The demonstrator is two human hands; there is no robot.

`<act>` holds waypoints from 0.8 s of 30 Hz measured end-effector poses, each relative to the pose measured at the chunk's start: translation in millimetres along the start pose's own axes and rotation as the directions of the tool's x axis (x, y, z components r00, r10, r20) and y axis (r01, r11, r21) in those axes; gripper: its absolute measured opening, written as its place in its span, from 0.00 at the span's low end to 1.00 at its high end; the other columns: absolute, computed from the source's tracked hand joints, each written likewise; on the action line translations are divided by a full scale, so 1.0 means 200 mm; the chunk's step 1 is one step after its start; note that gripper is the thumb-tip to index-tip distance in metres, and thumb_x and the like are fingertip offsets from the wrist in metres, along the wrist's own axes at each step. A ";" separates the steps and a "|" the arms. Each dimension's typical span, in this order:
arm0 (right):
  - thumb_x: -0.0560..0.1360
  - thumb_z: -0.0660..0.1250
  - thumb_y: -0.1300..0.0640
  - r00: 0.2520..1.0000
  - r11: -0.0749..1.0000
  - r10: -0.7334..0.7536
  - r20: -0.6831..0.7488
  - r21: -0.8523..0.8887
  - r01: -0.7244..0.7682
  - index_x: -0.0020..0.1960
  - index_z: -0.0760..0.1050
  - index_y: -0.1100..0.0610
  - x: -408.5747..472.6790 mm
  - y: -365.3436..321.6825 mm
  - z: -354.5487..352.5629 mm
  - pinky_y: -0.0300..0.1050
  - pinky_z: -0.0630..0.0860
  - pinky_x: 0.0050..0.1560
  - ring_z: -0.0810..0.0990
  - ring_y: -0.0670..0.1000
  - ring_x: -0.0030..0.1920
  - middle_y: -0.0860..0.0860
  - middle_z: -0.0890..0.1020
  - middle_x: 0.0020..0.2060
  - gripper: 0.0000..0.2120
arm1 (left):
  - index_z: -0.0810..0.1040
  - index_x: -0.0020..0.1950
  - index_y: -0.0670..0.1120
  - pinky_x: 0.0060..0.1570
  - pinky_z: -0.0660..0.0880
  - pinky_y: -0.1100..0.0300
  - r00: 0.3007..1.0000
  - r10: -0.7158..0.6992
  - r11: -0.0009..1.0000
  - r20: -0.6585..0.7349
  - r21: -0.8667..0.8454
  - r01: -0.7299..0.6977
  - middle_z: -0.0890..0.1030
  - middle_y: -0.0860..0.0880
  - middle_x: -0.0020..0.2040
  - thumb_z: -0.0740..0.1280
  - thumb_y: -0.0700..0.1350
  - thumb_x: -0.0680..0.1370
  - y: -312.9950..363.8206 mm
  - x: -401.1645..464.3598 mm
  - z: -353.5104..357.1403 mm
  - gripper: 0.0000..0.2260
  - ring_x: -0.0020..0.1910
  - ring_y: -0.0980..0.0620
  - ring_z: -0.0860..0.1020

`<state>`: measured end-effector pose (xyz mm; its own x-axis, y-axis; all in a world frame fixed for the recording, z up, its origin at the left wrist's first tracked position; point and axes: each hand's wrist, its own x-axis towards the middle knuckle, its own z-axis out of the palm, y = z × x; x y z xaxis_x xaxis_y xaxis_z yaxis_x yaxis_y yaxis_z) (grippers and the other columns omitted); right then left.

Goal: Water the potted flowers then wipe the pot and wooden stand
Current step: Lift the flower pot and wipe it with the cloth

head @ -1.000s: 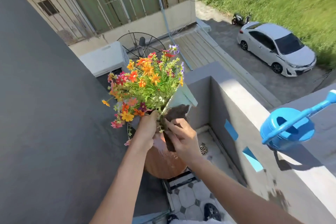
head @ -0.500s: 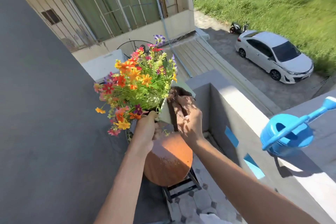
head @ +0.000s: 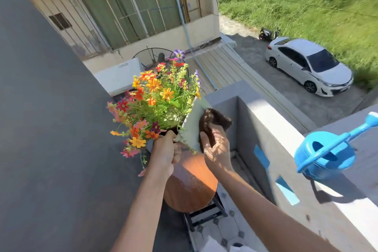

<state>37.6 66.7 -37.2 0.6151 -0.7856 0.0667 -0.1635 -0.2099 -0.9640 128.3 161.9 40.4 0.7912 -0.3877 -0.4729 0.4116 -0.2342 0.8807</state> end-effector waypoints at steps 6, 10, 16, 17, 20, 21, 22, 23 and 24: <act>0.79 0.65 0.59 0.992 0.986 -0.113 -0.047 0.122 0.118 0.62 0.75 0.57 -0.07 -0.23 0.03 0.32 0.68 0.60 0.75 0.40 0.55 0.44 0.76 0.54 0.12 | 0.63 0.37 0.47 0.22 0.52 0.63 0.998 0.051 0.987 -0.033 0.156 -0.046 0.64 0.51 0.24 0.57 0.43 0.79 0.02 -0.01 0.00 0.11 0.24 0.52 0.57; 0.78 0.65 0.65 0.965 0.971 -0.211 -0.157 0.082 0.226 0.60 0.77 0.61 0.11 -0.35 -0.02 0.20 0.64 0.54 0.72 0.35 0.48 0.48 0.76 0.51 0.11 | 0.66 0.39 0.45 0.21 0.51 0.64 0.997 0.074 0.987 0.028 0.139 -0.077 0.62 0.50 0.26 0.57 0.43 0.80 0.03 -0.03 -0.01 0.10 0.26 0.52 0.55; 0.81 0.58 0.64 0.978 0.997 0.017 -0.208 0.082 0.000 0.44 0.73 0.62 0.33 -0.28 -0.15 0.34 0.70 0.43 0.73 0.42 0.37 0.53 0.81 0.32 0.09 | 0.63 0.31 0.46 0.21 0.51 0.65 0.997 0.072 0.988 0.022 0.135 -0.074 0.63 0.51 0.24 0.57 0.40 0.78 0.01 -0.05 -0.01 0.14 0.25 0.51 0.55; 0.80 0.60 0.65 0.963 0.991 -0.028 -0.270 0.117 0.061 0.46 0.75 0.61 0.33 -0.30 -0.13 0.31 0.71 0.43 0.75 0.41 0.38 0.54 0.82 0.37 0.07 | 0.63 0.32 0.46 0.21 0.51 0.66 0.998 0.066 0.988 0.007 0.137 -0.066 0.63 0.50 0.25 0.57 0.40 0.77 0.01 -0.04 -0.01 0.14 0.25 0.51 0.55; 0.78 0.62 0.68 0.937 0.969 -0.124 -0.325 0.164 0.185 0.53 0.77 0.61 0.23 -0.34 -0.08 0.31 0.72 0.50 0.78 0.38 0.46 0.52 0.81 0.47 0.08 | 0.61 0.33 0.47 0.19 0.52 0.67 0.998 0.061 0.990 -0.013 0.128 -0.059 0.63 0.50 0.26 0.56 0.40 0.78 0.01 -0.02 -0.01 0.13 0.25 0.52 0.56; 0.78 0.63 0.68 0.938 0.964 -0.135 -0.320 0.176 0.199 0.55 0.77 0.61 0.18 -0.33 -0.07 0.32 0.72 0.52 0.78 0.36 0.49 0.51 0.81 0.49 0.09 | 0.61 0.34 0.47 0.19 0.52 0.67 0.998 0.064 0.991 -0.009 0.120 -0.062 0.64 0.49 0.26 0.56 0.40 0.78 0.01 -0.02 0.00 0.12 0.24 0.52 0.57; 0.77 0.64 0.68 0.946 0.960 -0.139 -0.292 0.196 0.201 0.57 0.78 0.62 0.14 -0.31 -0.06 0.31 0.72 0.53 0.77 0.34 0.50 0.49 0.80 0.50 0.10 | 0.62 0.34 0.46 0.19 0.53 0.67 0.998 0.064 0.992 -0.003 0.112 -0.064 0.65 0.49 0.26 0.56 0.40 0.78 0.02 -0.02 0.01 0.12 0.23 0.53 0.58; 0.76 0.65 0.67 0.952 0.963 -0.168 -0.254 0.166 0.214 0.58 0.78 0.63 0.09 -0.28 -0.05 0.29 0.71 0.53 0.76 0.32 0.52 0.47 0.79 0.50 0.11 | 0.63 0.34 0.45 0.19 0.53 0.67 0.998 0.065 0.992 -0.001 0.104 -0.064 0.67 0.49 0.26 0.57 0.40 0.78 0.03 -0.02 0.01 0.12 0.22 0.54 0.59; 0.75 0.65 0.68 0.965 0.962 -0.181 -0.192 0.171 0.214 0.59 0.78 0.63 0.04 -0.27 -0.04 0.30 0.71 0.55 0.76 0.32 0.53 0.46 0.78 0.51 0.13 | 0.64 0.34 0.45 0.19 0.53 0.67 0.998 0.065 0.993 -0.003 0.095 -0.064 0.68 0.49 0.25 0.56 0.40 0.78 0.04 -0.02 0.02 0.12 0.23 0.53 0.60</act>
<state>46.0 67.3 18.1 0.4745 -0.8318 0.2879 0.1062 -0.2706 -0.9568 126.0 157.8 49.8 0.8177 -0.3994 -0.4146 0.3151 -0.2923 0.9029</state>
